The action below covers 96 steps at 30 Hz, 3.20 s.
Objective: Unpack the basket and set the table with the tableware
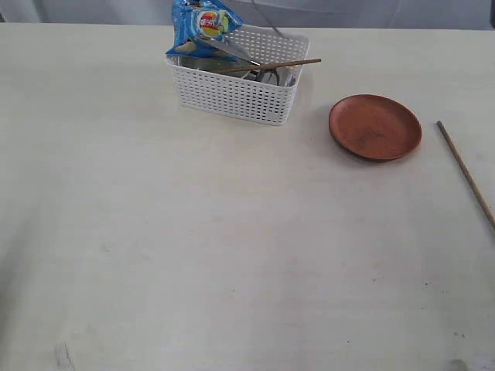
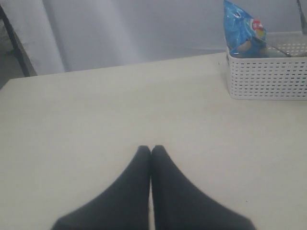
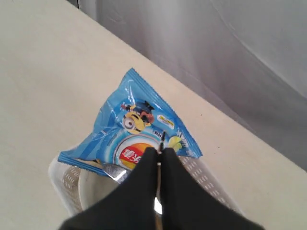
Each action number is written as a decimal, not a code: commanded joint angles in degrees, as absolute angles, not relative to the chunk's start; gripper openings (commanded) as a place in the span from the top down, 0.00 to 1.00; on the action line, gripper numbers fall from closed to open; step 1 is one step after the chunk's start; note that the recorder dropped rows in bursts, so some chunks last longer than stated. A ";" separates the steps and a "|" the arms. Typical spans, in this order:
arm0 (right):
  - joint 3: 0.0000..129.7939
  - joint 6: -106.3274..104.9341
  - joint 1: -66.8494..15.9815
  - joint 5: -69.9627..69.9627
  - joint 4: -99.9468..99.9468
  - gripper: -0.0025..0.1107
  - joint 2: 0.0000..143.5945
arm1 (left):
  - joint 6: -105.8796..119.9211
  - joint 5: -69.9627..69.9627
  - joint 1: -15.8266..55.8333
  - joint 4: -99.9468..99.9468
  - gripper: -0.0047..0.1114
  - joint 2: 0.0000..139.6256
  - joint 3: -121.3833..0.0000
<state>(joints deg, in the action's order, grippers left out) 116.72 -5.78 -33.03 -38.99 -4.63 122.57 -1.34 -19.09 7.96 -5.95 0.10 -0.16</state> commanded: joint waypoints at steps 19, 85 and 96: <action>115.37 3.21 -32.88 -69.96 -6.84 0.98 102.86 | -1.53 -18.90 8.34 -5.62 0.96 0.00 0.00; 49.86 71.04 -35.42 -23.41 -25.91 0.53 97.21 | -1.53 -18.90 8.34 -5.62 0.96 0.00 0.00; 54.92 39.32 -35.42 -49.00 -12.98 0.53 91.93 | -1.53 -18.90 8.34 -5.62 0.96 0.00 0.00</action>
